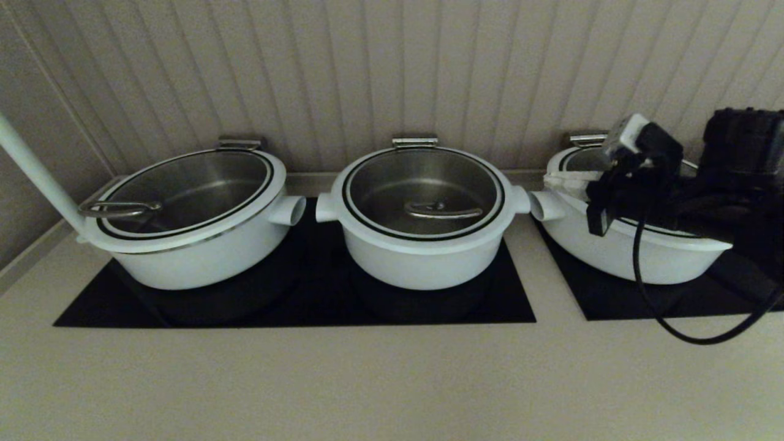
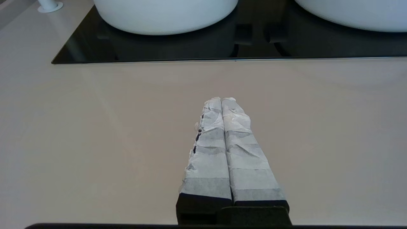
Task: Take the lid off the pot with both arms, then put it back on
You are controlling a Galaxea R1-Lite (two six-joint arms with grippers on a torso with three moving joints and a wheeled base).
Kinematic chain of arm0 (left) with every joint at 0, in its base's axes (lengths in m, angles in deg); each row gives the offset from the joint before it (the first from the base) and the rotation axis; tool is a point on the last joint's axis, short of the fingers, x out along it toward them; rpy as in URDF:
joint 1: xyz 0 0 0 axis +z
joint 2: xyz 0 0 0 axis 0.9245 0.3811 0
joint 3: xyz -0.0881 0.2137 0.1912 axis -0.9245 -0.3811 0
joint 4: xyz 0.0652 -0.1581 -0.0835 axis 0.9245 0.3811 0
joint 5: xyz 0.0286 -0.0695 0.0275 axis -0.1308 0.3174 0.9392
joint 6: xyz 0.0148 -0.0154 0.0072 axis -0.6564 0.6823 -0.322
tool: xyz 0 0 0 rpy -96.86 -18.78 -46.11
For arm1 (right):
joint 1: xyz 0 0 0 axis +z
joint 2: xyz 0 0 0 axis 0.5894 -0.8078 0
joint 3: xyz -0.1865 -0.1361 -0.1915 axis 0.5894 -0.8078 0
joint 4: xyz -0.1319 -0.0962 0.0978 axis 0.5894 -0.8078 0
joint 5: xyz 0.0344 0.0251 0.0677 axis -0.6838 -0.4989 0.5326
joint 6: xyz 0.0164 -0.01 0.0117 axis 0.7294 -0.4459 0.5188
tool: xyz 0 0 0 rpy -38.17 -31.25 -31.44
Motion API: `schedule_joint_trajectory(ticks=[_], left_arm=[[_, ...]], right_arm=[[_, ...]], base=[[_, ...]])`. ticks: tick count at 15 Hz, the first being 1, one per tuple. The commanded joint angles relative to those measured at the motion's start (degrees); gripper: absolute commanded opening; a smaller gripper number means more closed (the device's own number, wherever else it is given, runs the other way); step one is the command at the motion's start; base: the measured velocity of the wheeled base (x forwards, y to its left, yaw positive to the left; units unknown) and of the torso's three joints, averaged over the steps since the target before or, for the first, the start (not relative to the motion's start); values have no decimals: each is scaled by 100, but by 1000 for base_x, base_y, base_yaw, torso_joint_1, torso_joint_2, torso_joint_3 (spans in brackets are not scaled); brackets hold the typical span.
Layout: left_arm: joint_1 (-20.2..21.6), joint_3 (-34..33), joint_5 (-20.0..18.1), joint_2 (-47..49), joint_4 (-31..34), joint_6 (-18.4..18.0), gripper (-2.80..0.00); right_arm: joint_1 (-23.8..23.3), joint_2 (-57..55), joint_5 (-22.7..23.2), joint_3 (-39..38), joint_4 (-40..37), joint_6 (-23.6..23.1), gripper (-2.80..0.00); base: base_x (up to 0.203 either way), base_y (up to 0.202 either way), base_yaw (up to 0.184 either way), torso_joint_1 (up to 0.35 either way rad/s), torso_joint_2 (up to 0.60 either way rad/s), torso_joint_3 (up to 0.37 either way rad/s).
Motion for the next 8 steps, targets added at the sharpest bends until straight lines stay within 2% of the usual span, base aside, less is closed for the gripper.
schedule_joint_trajectory(ticks=[1, 4, 6, 8], left_arm=[[2, 0, 1, 4, 3, -1, -280], [2, 0, 1, 4, 3, -1, -280], [2, 0, 1, 4, -4, -1, -280], [2, 0, 1, 4, 3, -1, -280]], right_arm=[[-38, 865, -997, 1, -316, 636, -280], [-208, 1858, -2127, -193, -1268, 1614, -280], [-517, 2619, -2478, -899, -1754, 2120, -280], [-776, 3384, -2593, -1875, -1916, 2543, -280]], base=[[0, 0, 0, 0, 0, 0], [0, 0, 0, 0, 0, 0], [0, 0, 0, 0, 0, 0], [0, 0, 0, 0, 0, 0]])
